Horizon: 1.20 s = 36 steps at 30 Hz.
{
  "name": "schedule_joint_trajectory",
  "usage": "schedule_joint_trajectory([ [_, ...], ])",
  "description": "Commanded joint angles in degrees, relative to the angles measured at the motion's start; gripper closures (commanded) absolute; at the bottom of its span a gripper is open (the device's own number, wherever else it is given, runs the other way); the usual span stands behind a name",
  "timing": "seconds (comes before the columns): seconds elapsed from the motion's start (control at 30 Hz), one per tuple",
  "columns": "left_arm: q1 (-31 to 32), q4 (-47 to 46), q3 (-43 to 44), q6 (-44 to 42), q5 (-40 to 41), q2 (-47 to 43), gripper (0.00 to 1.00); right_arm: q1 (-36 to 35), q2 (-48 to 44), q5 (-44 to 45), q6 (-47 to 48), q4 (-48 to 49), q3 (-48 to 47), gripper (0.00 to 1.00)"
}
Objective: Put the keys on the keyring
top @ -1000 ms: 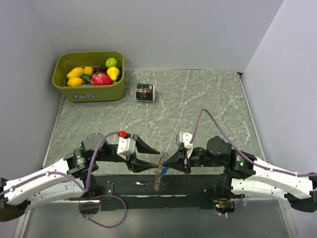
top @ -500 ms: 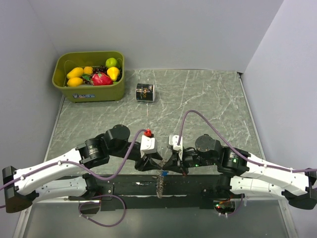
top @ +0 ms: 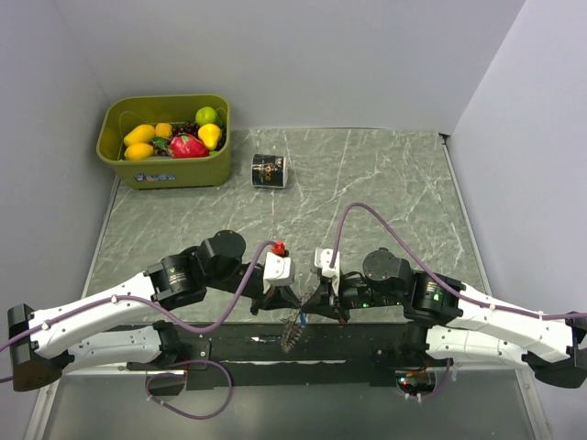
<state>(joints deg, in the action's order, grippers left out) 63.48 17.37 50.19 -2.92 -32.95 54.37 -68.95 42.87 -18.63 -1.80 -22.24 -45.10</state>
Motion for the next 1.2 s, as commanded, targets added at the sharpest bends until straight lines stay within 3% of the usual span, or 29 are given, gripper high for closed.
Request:
schedule_joint_trajectory([
  [0.0,0.24,-3.74,0.70,0.10,0.16,0.04,0.99,0.04,-1.39,0.26,-0.04,4.22,-1.48,1.00],
  [0.23,0.24,-11.11,-2.82,2.47,2.62,-3.48,0.99,0.04,-3.23,1.40,-1.10,5.80,-0.34,1.00],
  [0.63,0.24,-28.25,-11.95,8.62,10.18,-14.80,0.99,0.04,-13.68,4.74,-2.85,9.41,4.32,0.57],
  [0.93,0.33,-49.93,-22.85,16.17,13.09,-21.84,0.99,0.13,-15.28,5.71,-3.91,9.14,5.20,0.38],
  [1.17,0.24,-65.34,-29.10,20.76,10.45,-21.15,0.99,0.04,-13.26,4.84,-4.70,13.70,5.81,0.31],
])
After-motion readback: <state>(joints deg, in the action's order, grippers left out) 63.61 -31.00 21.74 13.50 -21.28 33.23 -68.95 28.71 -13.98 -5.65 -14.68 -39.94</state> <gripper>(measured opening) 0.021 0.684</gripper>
